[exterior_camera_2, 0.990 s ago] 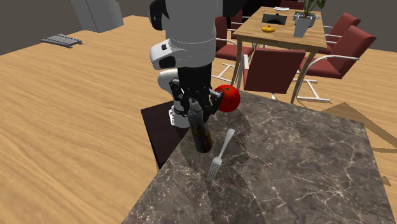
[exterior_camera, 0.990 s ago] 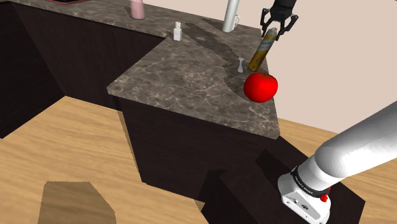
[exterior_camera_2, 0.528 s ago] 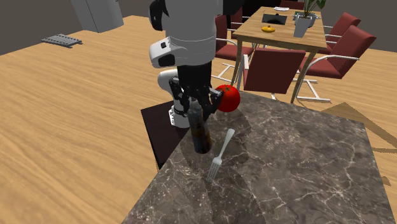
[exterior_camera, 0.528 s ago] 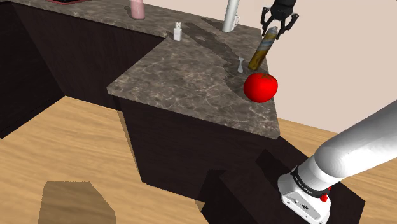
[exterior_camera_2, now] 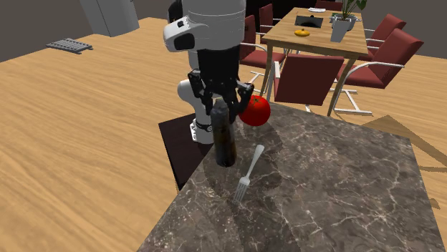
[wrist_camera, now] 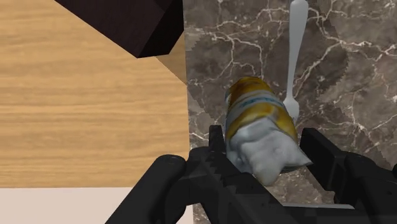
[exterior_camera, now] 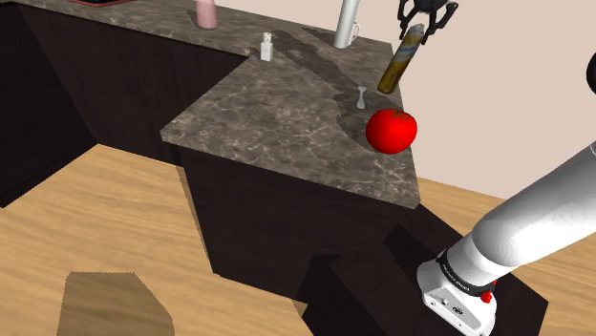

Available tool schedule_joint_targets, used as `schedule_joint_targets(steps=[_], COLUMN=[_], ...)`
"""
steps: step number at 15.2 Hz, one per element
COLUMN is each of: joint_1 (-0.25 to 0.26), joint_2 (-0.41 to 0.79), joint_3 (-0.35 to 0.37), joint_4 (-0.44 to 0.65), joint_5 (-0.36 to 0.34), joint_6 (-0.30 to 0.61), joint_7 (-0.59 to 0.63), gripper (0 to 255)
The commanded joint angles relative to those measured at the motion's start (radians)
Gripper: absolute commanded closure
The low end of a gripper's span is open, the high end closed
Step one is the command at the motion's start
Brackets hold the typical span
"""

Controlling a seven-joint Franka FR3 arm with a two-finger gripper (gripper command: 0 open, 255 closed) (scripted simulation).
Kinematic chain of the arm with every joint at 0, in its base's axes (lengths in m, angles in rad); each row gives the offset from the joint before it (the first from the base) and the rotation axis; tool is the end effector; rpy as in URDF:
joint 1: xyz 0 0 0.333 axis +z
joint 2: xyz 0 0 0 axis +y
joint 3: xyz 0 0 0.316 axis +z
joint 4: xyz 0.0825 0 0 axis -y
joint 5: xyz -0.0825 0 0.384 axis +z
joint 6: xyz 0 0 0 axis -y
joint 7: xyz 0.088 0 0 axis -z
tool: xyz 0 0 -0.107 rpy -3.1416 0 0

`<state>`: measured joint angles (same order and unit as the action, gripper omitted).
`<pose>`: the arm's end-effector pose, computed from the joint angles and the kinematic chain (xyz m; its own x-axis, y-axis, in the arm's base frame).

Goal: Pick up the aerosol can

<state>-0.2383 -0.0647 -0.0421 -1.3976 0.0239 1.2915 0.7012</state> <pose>0.4802 -0.1362 0.7138 0.5601 -0.8270 -0.0483 -0.8278 -0.5610 0.0069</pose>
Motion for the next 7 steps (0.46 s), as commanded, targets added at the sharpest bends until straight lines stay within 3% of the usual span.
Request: schedule_joint_targets(steps=[1,5,7], joint_1=[-0.001,-0.002,-0.002], joint_2=[0.022,0.067,0.069], joint_3=[-0.001,-0.002,-0.002], joint_4=[0.059,0.176,0.18], joint_5=[0.001,0.004,0.004], joint_6=[-0.037,-0.109,-0.112], joint_7=[0.0,0.0,0.0], gripper=[255,255,255])
